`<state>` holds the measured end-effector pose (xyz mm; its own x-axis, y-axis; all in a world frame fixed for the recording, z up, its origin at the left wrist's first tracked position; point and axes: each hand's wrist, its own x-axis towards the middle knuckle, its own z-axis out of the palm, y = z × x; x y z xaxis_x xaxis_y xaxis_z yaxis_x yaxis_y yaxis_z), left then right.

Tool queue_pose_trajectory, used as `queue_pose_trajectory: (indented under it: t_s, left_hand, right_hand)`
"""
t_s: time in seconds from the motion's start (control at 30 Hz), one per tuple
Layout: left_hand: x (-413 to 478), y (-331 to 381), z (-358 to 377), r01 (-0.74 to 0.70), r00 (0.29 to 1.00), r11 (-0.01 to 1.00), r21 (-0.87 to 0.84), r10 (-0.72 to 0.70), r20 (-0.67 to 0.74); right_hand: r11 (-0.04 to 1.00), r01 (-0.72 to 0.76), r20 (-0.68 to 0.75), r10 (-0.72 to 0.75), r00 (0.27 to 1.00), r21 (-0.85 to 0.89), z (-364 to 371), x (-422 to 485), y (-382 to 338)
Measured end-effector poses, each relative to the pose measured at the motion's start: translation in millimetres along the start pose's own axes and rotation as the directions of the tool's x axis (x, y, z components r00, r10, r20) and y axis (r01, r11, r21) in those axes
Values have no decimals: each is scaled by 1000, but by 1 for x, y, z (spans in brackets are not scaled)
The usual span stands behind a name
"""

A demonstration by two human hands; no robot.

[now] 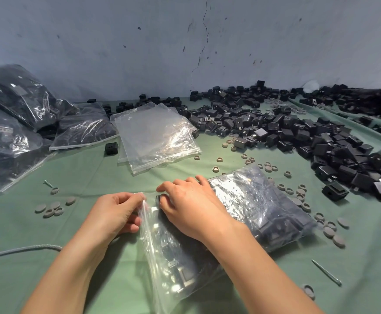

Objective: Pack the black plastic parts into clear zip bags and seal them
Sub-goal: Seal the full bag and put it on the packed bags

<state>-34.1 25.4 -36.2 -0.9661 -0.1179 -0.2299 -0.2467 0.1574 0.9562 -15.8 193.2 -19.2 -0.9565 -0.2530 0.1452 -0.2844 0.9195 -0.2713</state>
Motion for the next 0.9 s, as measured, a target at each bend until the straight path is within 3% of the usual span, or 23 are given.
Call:
queue_pose_trajectory:
  t_s: [0.37,0.63,0.9]
  left_hand:
    - [1,0,1,2,997,993,119,6,-72]
    - [-15,3,-6,-24,1000,964,263,21,15]
    - [-18,5,-3,-42,999,934,354,44,2]
  right_hand:
    - [1000,6,-3,-6,1000,3,0,-1,-1]
    - [1000,7,-2,-7,1000,9,-1,-1,0]
    - [1000,9,-4,-9,1000,-9,-1,-1,0]
